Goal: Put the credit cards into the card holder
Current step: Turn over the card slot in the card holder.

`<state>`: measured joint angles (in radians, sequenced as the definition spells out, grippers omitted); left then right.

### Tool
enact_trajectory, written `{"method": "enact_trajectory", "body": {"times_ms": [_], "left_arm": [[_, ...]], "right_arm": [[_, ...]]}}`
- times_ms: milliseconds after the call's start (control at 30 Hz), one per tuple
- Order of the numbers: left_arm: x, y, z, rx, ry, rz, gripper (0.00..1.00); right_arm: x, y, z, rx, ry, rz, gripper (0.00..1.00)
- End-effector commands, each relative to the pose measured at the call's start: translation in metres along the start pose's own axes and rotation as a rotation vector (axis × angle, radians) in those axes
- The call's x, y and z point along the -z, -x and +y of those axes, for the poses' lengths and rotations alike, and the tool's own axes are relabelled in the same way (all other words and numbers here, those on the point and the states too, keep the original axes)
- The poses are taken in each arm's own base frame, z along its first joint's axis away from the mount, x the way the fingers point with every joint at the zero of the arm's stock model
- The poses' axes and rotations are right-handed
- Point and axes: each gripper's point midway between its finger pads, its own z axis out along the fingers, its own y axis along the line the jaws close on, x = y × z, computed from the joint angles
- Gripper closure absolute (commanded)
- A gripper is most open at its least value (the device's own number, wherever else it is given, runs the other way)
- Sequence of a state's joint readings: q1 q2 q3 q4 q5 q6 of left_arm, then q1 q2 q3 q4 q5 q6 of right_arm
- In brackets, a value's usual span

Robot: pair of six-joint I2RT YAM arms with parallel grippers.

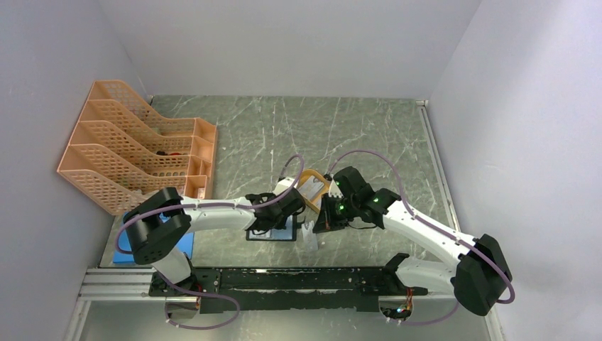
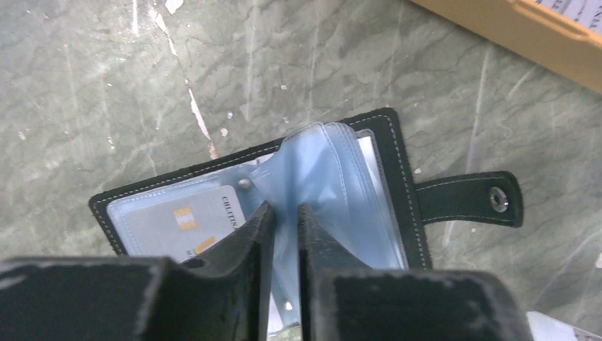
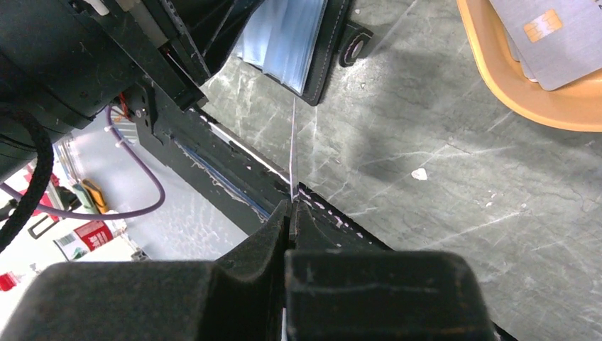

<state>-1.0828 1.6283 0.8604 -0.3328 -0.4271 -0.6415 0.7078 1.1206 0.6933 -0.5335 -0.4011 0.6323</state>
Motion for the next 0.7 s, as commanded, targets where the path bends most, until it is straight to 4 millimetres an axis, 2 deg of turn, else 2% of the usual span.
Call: {"method": "enact_trajectory", "body": {"times_ms": [0,67,100,433,667], "left_arm": [[-0.01,-0.044,0.017,-0.056,0.046,0.121,0.87],[-0.007,-0.042,0.018,-0.047,0.046,0.112,0.94],[-0.006,-0.041,0.018,-0.041,0.044,0.108,0.95],[-0.004,-0.042,0.018,-0.024,0.032,0.105,0.95],[-0.003,-0.044,0.018,-0.021,0.03,0.108,0.95]], "right_arm": [[-0.003,0.0,0.003,-0.013,0.027,-0.004,1.0],[-0.005,0.0,0.006,-0.013,0.05,0.004,1.0],[-0.007,-0.001,0.008,-0.015,0.062,0.011,1.0],[-0.029,0.002,0.017,-0.022,0.133,0.05,1.0],[-0.045,0.01,0.016,-0.008,0.125,0.075,1.0]]}}
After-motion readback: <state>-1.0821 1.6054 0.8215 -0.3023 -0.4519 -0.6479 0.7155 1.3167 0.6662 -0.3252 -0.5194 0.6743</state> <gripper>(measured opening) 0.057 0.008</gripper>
